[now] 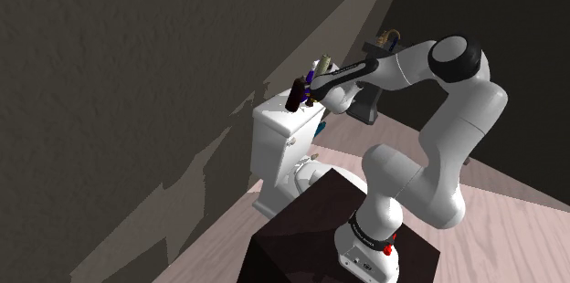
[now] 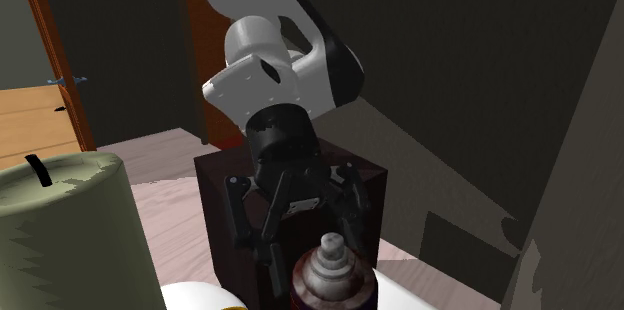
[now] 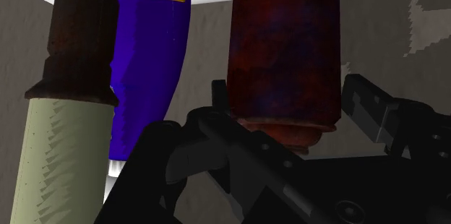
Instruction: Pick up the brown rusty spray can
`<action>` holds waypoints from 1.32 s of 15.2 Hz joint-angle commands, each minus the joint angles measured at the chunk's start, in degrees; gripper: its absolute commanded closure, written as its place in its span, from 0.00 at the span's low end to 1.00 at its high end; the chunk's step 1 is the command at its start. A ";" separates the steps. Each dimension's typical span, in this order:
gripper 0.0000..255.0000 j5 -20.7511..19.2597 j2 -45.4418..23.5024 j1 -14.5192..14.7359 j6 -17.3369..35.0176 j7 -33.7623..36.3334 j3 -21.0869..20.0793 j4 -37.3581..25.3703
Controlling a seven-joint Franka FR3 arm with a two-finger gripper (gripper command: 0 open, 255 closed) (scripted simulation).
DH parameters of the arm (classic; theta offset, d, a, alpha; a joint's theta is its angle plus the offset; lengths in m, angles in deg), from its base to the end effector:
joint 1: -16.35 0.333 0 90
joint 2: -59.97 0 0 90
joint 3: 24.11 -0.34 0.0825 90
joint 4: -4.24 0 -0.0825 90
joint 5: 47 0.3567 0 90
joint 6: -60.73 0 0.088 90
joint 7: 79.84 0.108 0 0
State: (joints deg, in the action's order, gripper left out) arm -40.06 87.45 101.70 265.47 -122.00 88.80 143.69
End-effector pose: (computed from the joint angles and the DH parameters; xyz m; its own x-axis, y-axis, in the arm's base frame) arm 0.4424 -0.2981 0.3738 0.5660 -0.0286 0.8239 -0.2021 -0.9737 0.1051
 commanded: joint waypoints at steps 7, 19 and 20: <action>1.00 -0.16 -1.97 -3.03 -2.23 1.42 -3.02 -0.03; 1.00 -1.07 -7.98 -19.84 -11.09 6.57 -19.91 -1.18; 1.00 -1.06 -8.03 -20.09 -11.21 6.61 -20.17 -1.21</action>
State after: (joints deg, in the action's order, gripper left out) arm -41.12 79.72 82.71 254.80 -115.66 69.79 142.63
